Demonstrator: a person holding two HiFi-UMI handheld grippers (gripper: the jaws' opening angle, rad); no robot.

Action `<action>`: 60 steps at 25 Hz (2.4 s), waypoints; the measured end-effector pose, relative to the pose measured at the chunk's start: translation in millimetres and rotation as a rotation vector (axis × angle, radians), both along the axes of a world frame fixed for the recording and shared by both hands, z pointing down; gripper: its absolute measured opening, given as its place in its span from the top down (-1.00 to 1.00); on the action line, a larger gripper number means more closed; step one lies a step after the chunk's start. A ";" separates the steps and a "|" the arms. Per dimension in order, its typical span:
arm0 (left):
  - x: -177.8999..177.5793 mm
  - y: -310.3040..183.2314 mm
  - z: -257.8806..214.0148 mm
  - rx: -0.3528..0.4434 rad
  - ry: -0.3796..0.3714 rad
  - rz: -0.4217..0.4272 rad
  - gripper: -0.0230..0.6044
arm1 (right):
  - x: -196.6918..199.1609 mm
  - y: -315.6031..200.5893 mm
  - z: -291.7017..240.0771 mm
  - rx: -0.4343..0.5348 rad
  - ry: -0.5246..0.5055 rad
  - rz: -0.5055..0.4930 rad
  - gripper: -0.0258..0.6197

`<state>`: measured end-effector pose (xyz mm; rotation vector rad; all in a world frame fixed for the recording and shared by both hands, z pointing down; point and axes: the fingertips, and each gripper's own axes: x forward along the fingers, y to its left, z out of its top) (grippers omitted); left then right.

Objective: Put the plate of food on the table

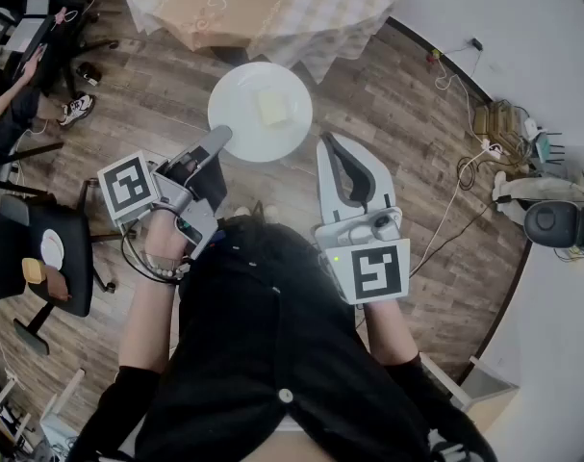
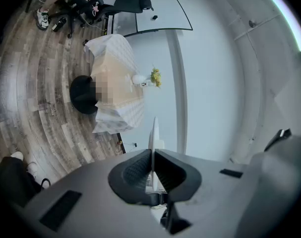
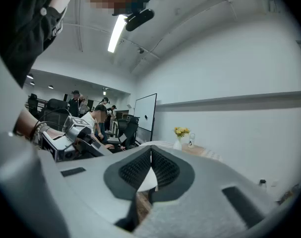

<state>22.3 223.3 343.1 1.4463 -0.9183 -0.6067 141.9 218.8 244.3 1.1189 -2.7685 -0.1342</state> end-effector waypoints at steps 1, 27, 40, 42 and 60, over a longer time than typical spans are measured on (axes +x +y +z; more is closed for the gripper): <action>-0.4 0.2 -0.6 0.000 0.002 0.000 0.89 | -0.7 0.2 -0.3 0.000 0.002 0.000 0.92; -9.4 6.9 -6.6 0.022 0.031 0.002 0.89 | 2.3 -20.6 60.5 -0.633 -0.449 0.072 0.89; -13.7 9.4 -14.0 0.043 0.055 0.019 0.89 | -29.7 -22.0 67.8 -0.840 -0.688 -0.029 0.72; -13.8 9.4 -14.7 0.047 0.054 0.020 0.89 | -29.9 -21.4 66.2 -0.835 -0.690 -0.031 0.77; -14.0 12.5 -19.5 0.040 0.032 0.053 0.89 | -27.4 -15.5 61.3 -0.819 -0.746 -0.011 0.79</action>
